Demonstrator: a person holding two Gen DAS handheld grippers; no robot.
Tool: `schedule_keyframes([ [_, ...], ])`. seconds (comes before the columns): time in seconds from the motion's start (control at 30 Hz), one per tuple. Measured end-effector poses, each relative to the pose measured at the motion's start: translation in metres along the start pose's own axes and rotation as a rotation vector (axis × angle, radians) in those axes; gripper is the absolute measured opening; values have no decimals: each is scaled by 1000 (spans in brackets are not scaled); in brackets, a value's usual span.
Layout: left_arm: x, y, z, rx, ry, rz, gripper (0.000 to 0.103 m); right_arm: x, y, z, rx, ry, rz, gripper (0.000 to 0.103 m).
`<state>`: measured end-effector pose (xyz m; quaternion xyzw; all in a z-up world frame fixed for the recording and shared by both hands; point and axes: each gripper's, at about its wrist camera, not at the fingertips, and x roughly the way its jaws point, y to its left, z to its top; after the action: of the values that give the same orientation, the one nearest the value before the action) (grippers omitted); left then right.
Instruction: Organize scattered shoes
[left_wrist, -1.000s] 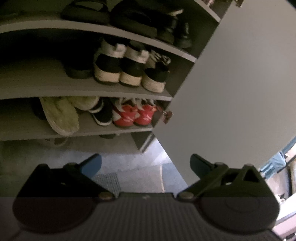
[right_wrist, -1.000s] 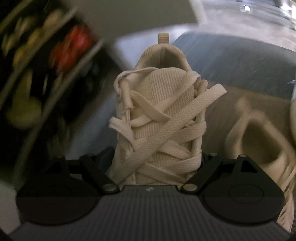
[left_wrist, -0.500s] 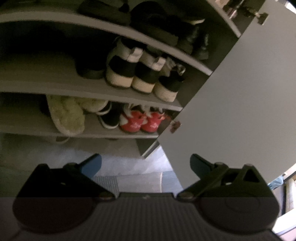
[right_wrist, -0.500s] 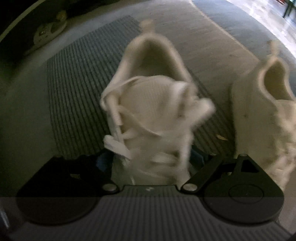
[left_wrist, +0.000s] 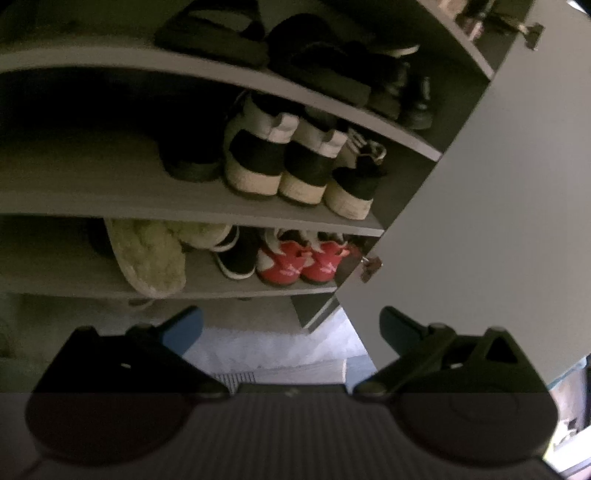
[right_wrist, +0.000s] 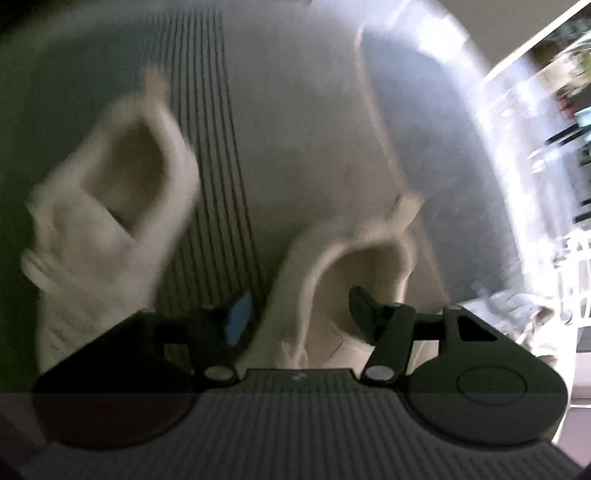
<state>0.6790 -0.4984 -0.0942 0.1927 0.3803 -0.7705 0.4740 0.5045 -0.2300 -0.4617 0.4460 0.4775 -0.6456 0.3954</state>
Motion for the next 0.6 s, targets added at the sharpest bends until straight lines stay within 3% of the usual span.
schedule_keyframes([
  [0.07, -1, 0, 0, 7, -5, 1, 103, 11, -4, 0, 29, 7, 61, 42],
  [0.1, -1, 0, 0, 8, -7, -1, 103, 17, -6, 0, 44, 11, 92, 23],
  [0.2, -2, 2, 0, 2, -7, -5, 103, 22, -27, 7, 227, 22, 197, 19],
  [0.3, -1, 4, 0, -5, 1, -10, 103, 20, -44, -5, 419, 32, 245, 17],
  [0.6, -2, 3, -1, 2, -3, -16, 103, 2, -28, 25, 561, 27, 345, 17],
])
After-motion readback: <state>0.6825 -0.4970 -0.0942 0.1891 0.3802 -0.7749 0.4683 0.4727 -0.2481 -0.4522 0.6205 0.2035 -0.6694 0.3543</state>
